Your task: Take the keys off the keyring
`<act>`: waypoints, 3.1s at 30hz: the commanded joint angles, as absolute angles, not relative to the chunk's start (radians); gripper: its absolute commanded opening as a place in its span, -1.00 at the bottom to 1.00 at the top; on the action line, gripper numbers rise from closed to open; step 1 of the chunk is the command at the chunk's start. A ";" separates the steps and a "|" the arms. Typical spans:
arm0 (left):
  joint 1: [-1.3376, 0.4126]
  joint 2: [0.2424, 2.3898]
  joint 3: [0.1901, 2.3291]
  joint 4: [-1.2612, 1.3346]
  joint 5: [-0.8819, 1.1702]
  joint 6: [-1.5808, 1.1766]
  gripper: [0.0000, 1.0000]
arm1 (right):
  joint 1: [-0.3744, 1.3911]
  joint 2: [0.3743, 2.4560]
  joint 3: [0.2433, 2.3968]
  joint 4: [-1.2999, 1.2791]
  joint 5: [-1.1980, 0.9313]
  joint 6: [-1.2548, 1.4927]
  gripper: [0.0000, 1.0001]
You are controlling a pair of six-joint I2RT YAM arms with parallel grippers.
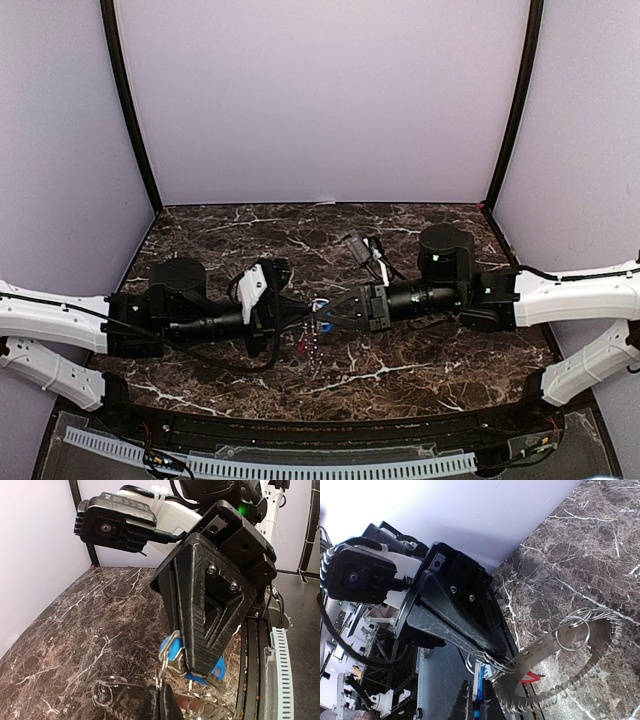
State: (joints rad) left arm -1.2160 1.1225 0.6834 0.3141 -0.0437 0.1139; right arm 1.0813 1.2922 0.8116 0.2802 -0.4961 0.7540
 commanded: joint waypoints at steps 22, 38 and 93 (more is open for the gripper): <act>-1.221 1.016 0.547 0.639 0.098 -0.026 -1.00 | 1.063 1.393 0.870 0.147 -0.602 0.597 -1.00; -1.221 1.098 0.482 0.925 0.181 -0.178 -1.00 | 1.104 1.458 0.893 0.178 -0.593 0.501 -1.00; -1.116 1.144 0.651 0.361 0.355 -0.257 -0.02 | 1.104 1.191 0.634 0.411 -0.289 0.501 -1.00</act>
